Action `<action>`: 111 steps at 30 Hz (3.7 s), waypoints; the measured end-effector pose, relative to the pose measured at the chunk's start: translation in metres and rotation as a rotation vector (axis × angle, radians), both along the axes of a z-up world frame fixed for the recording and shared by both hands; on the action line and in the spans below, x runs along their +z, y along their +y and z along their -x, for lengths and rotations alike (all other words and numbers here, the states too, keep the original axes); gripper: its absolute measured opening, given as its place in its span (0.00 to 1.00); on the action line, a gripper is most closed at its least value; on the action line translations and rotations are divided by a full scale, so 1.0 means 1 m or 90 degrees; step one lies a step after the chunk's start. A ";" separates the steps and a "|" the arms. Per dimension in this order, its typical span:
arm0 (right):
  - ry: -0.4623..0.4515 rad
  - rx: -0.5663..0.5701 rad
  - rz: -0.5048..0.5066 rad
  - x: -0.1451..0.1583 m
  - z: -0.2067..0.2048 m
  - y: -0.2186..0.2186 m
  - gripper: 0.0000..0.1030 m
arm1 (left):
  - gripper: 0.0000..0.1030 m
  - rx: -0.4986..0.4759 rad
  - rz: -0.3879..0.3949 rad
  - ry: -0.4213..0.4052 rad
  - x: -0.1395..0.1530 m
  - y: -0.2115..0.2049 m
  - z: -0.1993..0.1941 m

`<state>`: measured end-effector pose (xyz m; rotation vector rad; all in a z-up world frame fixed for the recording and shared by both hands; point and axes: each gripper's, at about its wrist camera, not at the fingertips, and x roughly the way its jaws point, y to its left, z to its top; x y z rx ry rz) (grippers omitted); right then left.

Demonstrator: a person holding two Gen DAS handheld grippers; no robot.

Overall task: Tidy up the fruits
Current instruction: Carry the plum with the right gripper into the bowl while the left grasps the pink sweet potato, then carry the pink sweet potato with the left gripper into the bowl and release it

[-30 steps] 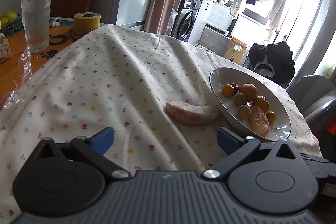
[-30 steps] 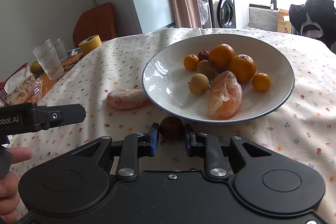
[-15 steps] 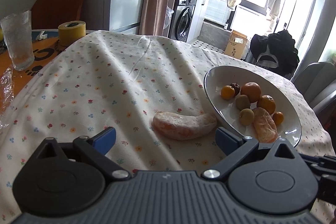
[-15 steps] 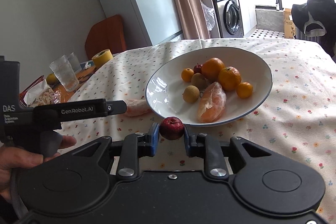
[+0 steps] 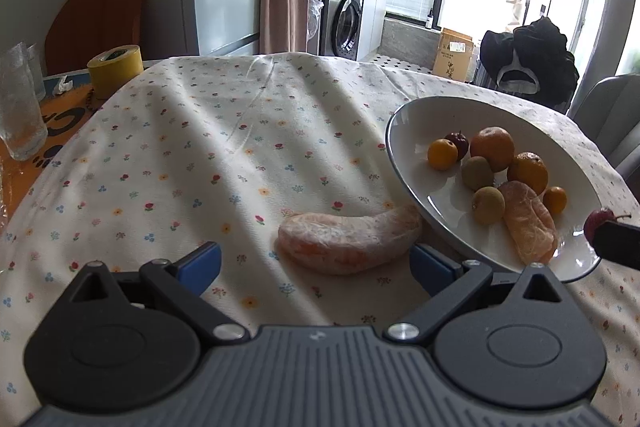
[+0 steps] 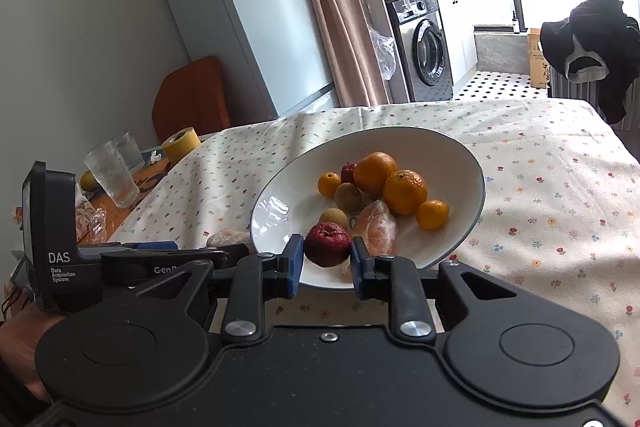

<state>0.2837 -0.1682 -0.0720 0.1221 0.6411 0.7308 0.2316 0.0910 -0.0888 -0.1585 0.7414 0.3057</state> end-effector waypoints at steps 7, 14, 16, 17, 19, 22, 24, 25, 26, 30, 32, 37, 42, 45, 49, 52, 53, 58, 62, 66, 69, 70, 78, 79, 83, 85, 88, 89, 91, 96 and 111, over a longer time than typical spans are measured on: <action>0.004 -0.010 -0.002 -0.001 -0.007 -0.002 0.23 | 0.98 -0.005 -0.010 0.012 -0.007 -0.003 -0.012; 0.016 -0.020 0.002 -0.006 -0.015 -0.001 0.23 | 0.98 -0.029 -0.032 0.004 -0.010 -0.012 -0.023; 0.018 -0.021 0.004 -0.007 -0.017 -0.001 0.23 | 0.98 -0.029 -0.029 0.000 -0.011 -0.010 -0.023; 0.019 -0.021 0.004 -0.007 -0.017 -0.001 0.23 | 0.98 -0.027 -0.026 -0.001 -0.011 -0.008 -0.023; 0.019 -0.020 0.005 -0.007 -0.018 0.000 0.23 | 0.98 -0.029 -0.014 -0.003 -0.012 -0.004 -0.023; 0.018 -0.017 0.005 -0.007 -0.018 0.003 0.23 | 0.94 -0.039 -0.013 -0.011 -0.012 -0.004 -0.021; 0.017 -0.015 0.006 -0.006 -0.017 0.005 0.23 | 0.90 -0.044 -0.009 -0.016 -0.011 -0.004 -0.018; 0.016 -0.013 0.006 -0.006 -0.017 0.006 0.23 | 0.88 -0.046 -0.007 -0.018 -0.011 -0.003 -0.017; 0.015 -0.012 0.007 -0.006 -0.017 0.007 0.23 | 0.87 -0.047 -0.003 -0.019 -0.010 -0.002 -0.016; 0.016 -0.012 0.010 -0.008 -0.016 0.008 0.23 | 0.82 -0.052 0.018 -0.027 -0.007 0.004 -0.010; 0.014 -0.015 0.013 -0.007 -0.016 0.008 0.23 | 0.81 -0.054 0.026 -0.031 -0.006 0.005 -0.007; 0.010 -0.027 0.016 -0.007 -0.019 0.008 0.23 | 0.81 -0.058 0.029 -0.036 -0.002 0.006 0.002; 0.018 -0.041 0.022 -0.012 -0.023 0.005 0.24 | 0.81 -0.061 0.026 -0.030 0.000 0.007 0.009; 0.019 -0.042 0.023 -0.014 -0.023 0.003 0.26 | 0.81 -0.061 0.023 -0.021 0.000 0.006 0.014; 0.016 -0.047 0.024 -0.015 -0.024 0.001 0.26 | 0.81 -0.063 0.016 -0.020 0.001 0.003 0.020; 0.017 -0.046 0.025 -0.016 -0.025 0.001 0.27 | 0.82 -0.077 0.024 -0.032 0.003 -0.001 0.019; 0.017 -0.046 0.026 -0.016 -0.025 0.001 0.28 | 0.82 -0.082 0.026 -0.033 0.003 -0.002 0.017; 0.015 -0.044 0.028 -0.016 -0.023 -0.002 0.34 | 0.83 -0.086 0.018 -0.027 -0.001 -0.008 0.006; 0.013 -0.046 0.025 -0.015 -0.022 -0.008 0.38 | 0.84 -0.084 -0.010 -0.029 -0.006 -0.013 0.001; 0.010 -0.045 0.023 -0.014 -0.021 -0.010 0.41 | 0.85 -0.080 -0.019 -0.030 -0.008 -0.012 -0.004; 0.010 -0.040 0.023 -0.014 -0.020 -0.009 0.42 | 0.85 -0.081 -0.023 -0.023 -0.011 -0.011 -0.008; 0.010 -0.039 0.024 -0.014 -0.020 -0.009 0.43 | 0.85 -0.082 -0.017 -0.019 -0.013 -0.009 -0.009; 0.007 -0.037 0.019 -0.013 -0.017 -0.012 0.47 | 0.82 -0.085 -0.015 -0.028 -0.013 -0.008 -0.002; 0.005 -0.036 0.018 -0.013 -0.017 -0.012 0.48 | 0.82 -0.084 -0.013 -0.028 -0.012 -0.008 0.000; 0.003 -0.032 0.017 -0.014 -0.014 -0.011 0.49 | 0.81 -0.077 0.001 -0.036 -0.007 -0.007 0.007; 0.003 -0.029 0.017 -0.014 -0.012 -0.010 0.49 | 0.81 -0.076 0.006 -0.043 -0.003 -0.006 0.012; 0.002 -0.027 0.016 -0.013 -0.010 -0.009 0.49 | 0.81 -0.071 0.008 -0.052 0.005 -0.005 0.016; 0.002 -0.027 0.015 -0.012 -0.009 -0.009 0.49 | 0.81 -0.069 0.008 -0.057 0.008 -0.005 0.017; 0.000 -0.028 0.014 -0.012 -0.008 -0.009 0.49 | 0.81 -0.070 0.007 -0.071 0.016 -0.006 0.020; -0.004 -0.034 0.009 -0.009 -0.005 -0.014 0.50 | 0.81 -0.083 -0.001 -0.092 0.030 -0.014 0.019; -0.009 -0.064 0.007 -0.007 -0.004 -0.048 0.54 | 0.81 -0.125 -0.003 -0.101 0.039 -0.048 -0.016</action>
